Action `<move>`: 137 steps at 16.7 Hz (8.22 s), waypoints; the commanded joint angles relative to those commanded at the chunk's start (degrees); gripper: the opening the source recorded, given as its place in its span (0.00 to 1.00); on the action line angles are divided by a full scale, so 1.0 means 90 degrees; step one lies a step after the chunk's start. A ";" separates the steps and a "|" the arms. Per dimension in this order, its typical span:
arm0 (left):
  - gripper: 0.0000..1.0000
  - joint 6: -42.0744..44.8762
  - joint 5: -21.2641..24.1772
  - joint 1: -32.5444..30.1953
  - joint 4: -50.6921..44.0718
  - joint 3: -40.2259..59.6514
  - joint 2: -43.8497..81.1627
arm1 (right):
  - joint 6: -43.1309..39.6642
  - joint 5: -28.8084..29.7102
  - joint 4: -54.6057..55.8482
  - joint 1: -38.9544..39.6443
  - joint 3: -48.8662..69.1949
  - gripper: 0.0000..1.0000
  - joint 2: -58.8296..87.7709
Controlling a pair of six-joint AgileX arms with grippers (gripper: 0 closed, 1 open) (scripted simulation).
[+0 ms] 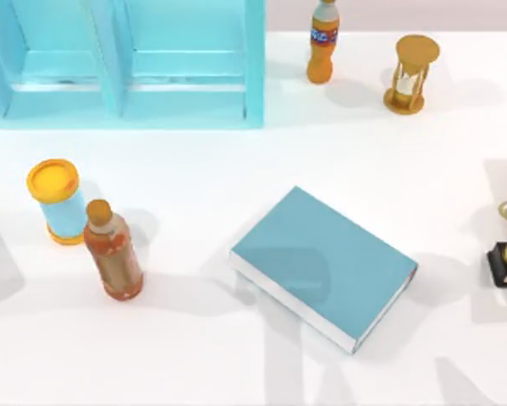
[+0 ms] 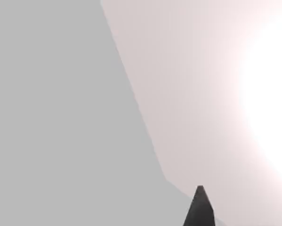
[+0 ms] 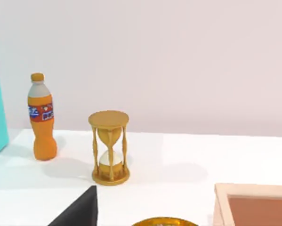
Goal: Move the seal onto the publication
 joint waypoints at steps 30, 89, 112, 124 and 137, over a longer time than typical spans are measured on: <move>1.00 -0.2360 -0.4676 -0.6374 -0.1620 -1.8854 -0.4098 | 0.0000 0.0000 0.0000 0.0002 0.0002 1.00 -0.0001; 1.00 -0.2360 -0.4676 -0.6374 -0.1620 -1.8854 -0.4098 | -0.2563 0.0005 -0.5642 -0.2671 0.8474 0.55 1.2803; 1.00 -0.2360 -0.4676 -0.6374 -0.1620 -1.8854 -0.4098 | -0.1760 0.0095 -0.6653 -0.2136 0.9306 0.00 1.2233; 1.00 -0.2360 -0.4676 -0.6374 -0.1620 -1.8854 -0.4098 | 0.0078 0.0015 -0.9052 -0.0025 1.0549 0.00 1.1459; 1.00 -0.2360 -0.4676 -0.6374 -0.1620 -1.8854 -0.4098 | 0.2301 0.0117 -0.8218 0.2129 1.1062 0.00 1.2274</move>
